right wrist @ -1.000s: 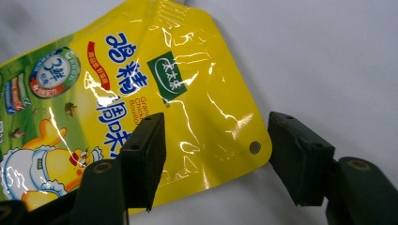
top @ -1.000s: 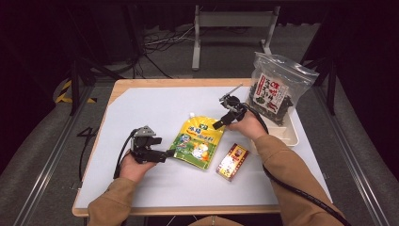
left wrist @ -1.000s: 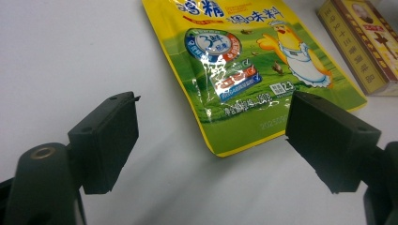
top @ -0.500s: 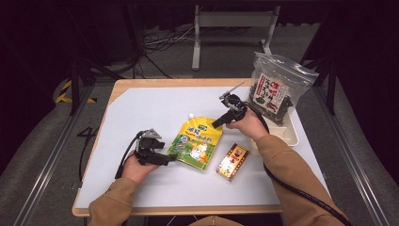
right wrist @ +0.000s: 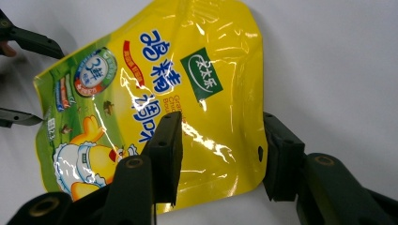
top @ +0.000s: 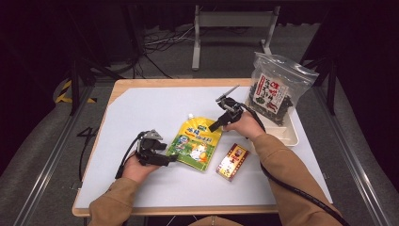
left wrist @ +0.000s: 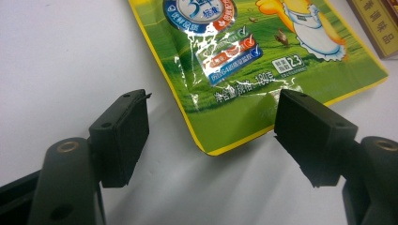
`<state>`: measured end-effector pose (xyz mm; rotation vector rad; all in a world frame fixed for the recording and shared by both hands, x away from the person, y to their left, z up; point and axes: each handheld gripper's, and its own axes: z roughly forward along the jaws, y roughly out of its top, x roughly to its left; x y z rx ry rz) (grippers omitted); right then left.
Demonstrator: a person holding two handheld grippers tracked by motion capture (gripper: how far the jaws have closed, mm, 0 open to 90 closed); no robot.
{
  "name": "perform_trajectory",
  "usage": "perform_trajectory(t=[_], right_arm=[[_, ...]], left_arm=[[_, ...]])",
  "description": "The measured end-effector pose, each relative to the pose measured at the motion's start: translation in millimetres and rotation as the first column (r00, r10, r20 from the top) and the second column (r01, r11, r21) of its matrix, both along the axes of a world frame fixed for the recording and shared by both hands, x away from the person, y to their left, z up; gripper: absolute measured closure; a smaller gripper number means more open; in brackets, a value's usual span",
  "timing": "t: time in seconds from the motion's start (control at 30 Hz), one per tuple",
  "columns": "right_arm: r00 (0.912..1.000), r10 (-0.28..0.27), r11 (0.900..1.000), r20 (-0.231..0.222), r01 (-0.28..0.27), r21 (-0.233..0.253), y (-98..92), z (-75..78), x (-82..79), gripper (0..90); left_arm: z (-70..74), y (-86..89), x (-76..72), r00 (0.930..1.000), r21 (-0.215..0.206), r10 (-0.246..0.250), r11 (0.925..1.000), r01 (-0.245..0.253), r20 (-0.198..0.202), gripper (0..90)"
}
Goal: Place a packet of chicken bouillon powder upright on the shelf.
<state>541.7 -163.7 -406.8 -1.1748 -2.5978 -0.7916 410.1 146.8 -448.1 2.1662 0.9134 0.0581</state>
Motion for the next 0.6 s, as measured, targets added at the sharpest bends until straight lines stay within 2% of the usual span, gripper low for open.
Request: perform_trajectory(t=[0.07,0.13,0.2,0.37,0.47,0.6], right_arm=[[1.0000,0.004,1.000,0.001,-0.004,-0.004,0.2,-0.7,0.3,55.3],[1.0000,0.005,1.000,0.008,-0.005,-0.020,1.2,-0.6,1.0,55.3],[0.9992,0.017,1.000,0.035,-0.016,-0.025,2.3,-1.1,1.3,52.9],[0.9986,0.008,0.999,0.052,-0.006,-0.044,7.6,-3.8,1.4,55.0],[0.9986,0.007,0.999,0.053,-0.005,-0.049,7.9,-4.7,2.7,59.7],[0.9983,-0.002,0.998,0.059,0.005,-0.055,8.1,-4.3,3.6,73.4]], left_arm=[[0.1,0.1,-0.3,0.9999,0.000,-0.011,0.9999,0.011,0.006,29.2],[0.1,-0.3,-1.4,0.9995,-0.006,-0.029,0.9996,0.029,0.012,34.4],[0.1,-1.4,-1.6,0.9995,-0.003,-0.029,0.9996,0.029,0.008,35.0],[-0.1,-1.6,-1.8,0.9994,-0.010,-0.034,0.9994,0.034,0.001,35.9],[-0.2,-1.5,-1.8,0.9994,-0.013,-0.034,0.9993,0.034,0.000,35.8],[-0.4,-1.4,-2.2,0.9995,-0.015,-0.033,0.9993,0.033,-0.002,35.8]])
